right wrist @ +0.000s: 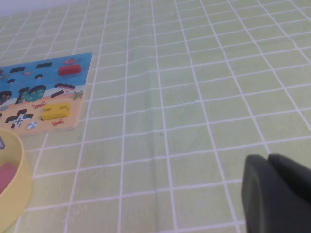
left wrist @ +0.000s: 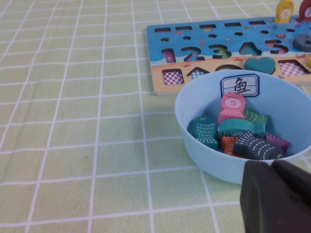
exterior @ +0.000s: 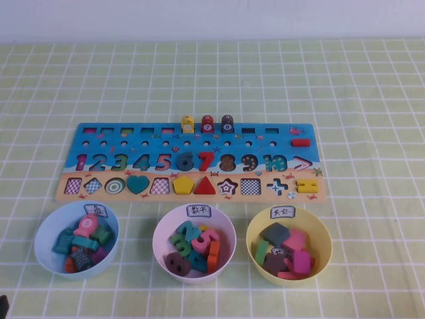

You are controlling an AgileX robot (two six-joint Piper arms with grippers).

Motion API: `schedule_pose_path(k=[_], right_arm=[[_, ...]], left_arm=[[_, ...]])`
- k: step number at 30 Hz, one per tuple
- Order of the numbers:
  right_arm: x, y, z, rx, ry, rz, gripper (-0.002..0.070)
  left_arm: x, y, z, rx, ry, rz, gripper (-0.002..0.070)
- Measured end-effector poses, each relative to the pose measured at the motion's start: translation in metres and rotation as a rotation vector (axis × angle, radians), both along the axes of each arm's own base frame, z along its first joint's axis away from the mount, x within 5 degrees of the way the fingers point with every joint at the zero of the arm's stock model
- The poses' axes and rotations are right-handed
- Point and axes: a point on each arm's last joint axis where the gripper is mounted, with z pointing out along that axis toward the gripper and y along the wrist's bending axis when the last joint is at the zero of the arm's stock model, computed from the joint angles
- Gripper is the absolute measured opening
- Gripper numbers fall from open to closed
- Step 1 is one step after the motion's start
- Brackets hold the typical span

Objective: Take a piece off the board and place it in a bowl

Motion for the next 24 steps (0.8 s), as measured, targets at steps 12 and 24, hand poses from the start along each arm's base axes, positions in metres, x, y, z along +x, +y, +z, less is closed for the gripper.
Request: schedule_pose_path(k=[12, 24], right_arm=[[0.000, 0.008, 0.003, 0.272, -0.012, 0.017, -0.0018], [0.000, 0.021, 0.017, 0.909, -0.030, 0.040, -0.0018]], left_arm=[[0.000, 0.000, 0.000, 0.000, 0.000, 0.000, -0.0005], [0.000, 0.000, 0.000, 0.000, 0.000, 0.000, -0.0005]])
